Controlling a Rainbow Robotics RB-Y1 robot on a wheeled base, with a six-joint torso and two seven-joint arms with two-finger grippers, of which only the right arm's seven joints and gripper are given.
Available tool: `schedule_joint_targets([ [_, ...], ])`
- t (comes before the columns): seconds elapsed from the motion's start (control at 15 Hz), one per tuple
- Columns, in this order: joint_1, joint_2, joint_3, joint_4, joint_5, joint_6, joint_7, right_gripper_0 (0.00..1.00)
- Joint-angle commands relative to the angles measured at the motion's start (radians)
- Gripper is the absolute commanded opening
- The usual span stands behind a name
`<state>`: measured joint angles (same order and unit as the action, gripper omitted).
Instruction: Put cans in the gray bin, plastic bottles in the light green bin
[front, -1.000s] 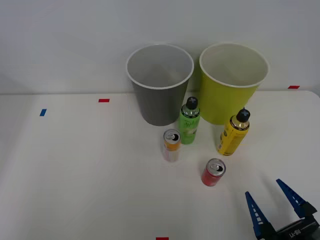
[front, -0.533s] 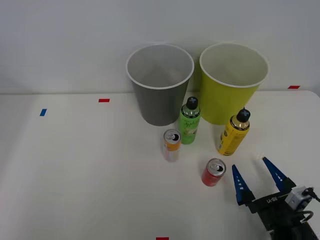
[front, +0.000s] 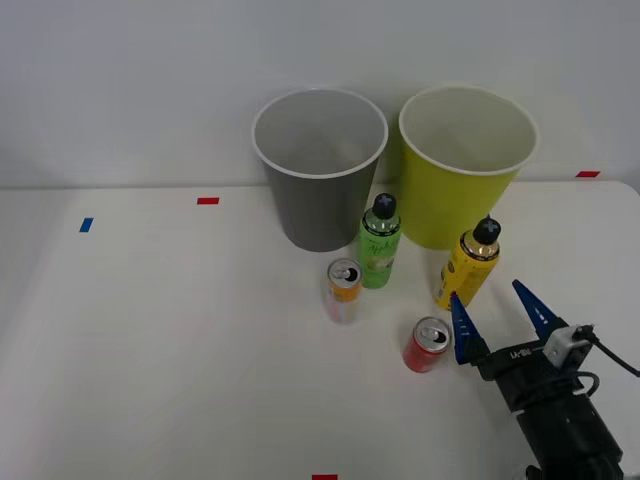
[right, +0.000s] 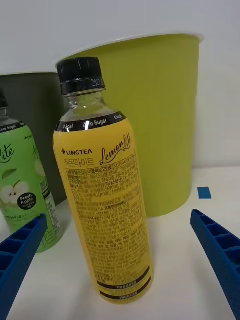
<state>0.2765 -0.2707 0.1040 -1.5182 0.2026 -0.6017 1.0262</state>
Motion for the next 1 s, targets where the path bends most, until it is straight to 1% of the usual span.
schedule_joint_targets([
  [0.07, -0.043, 0.022, 0.000, 0.000, 0.003, 0.031, -0.005, 1.00],
  [0.6, -0.080, 0.035, -0.006, 0.000, -0.005, 0.033, -0.009, 1.00],
  [1.0, -0.091, 0.038, -0.009, 0.001, 0.004, 0.054, 0.014, 1.00],
])
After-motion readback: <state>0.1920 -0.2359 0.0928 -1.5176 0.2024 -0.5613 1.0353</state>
